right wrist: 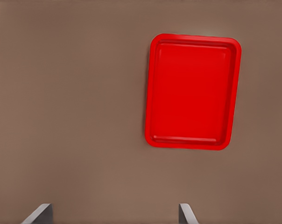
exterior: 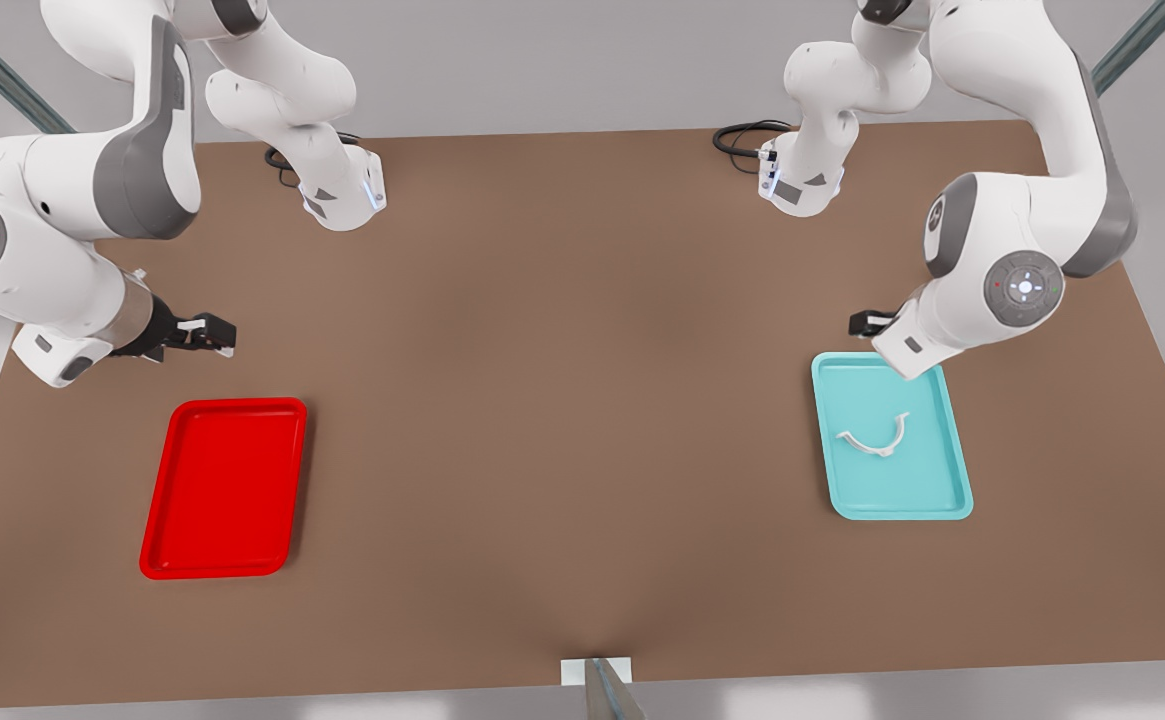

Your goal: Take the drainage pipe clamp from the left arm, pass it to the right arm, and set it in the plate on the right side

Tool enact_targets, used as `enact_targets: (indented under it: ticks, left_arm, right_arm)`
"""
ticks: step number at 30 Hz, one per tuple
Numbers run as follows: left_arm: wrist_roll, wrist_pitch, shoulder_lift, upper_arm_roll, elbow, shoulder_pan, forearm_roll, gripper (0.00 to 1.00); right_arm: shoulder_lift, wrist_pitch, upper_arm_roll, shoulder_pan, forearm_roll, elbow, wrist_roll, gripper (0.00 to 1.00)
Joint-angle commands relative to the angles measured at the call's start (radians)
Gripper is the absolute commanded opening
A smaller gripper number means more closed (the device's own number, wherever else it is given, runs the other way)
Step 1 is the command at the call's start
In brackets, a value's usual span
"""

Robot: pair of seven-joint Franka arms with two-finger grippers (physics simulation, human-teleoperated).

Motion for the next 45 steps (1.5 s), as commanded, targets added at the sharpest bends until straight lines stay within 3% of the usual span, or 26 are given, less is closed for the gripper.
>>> enact_targets:
  ticks: [1,3,6,13,19,28,29,30,42,45]
  left_arm:
    - [0.051,0.060,-0.002,0.002,-0.010,0.001,-0.012,1.00]
    - [0.060,0.086,0.007,0.016,-0.010,0.010,-0.012,1.00]
    - [0.373,0.394,0.130,0.046,-0.083,0.086,-0.016,1.00]
    - [0.613,0.733,0.363,0.043,-0.126,0.217,-0.033,1.00]
    - [0.736,0.858,0.421,0.043,-0.215,0.225,-0.032,1.00]
    - [0.658,0.858,0.452,0.045,-0.258,0.249,-0.062,1.00]
    - [0.660,0.861,0.452,0.043,-0.258,0.251,-0.062,0.86]
    - [0.658,0.861,0.452,0.043,-0.258,0.252,-0.062,0.64]
    - [0.630,0.827,0.449,0.045,-0.272,0.266,-0.062,0.60]
    - [0.621,0.807,0.446,0.045,-0.272,0.266,-0.062,0.53]
  right_arm:
    - [-0.002,0.011,0.001,-0.001,0.000,-0.004,-0.015,1.00]
    - [-0.002,0.011,0.000,-0.001,-0.005,-0.004,-0.015,1.00]
    - [-0.001,0.002,0.001,0.011,-0.043,-0.004,-0.039,1.00]
    - [0.010,0.005,0.004,0.015,-0.048,-0.003,-0.039,1.00]
    - [0.010,0.002,0.004,0.015,-0.049,-0.012,-0.044,1.00]
    - [0.030,0.017,0.004,0.038,-0.066,0.000,-0.033,1.00]
    - [0.031,0.017,0.004,0.051,-0.072,0.002,-0.027,1.00]
    - [0.033,0.018,0.004,0.051,-0.066,0.002,-0.027,1.00]
    - [0.047,0.025,0.004,0.065,-0.060,0.003,-0.024,1.00]
    - [0.047,0.023,0.004,0.065,-0.057,0.002,-0.024,1.00]
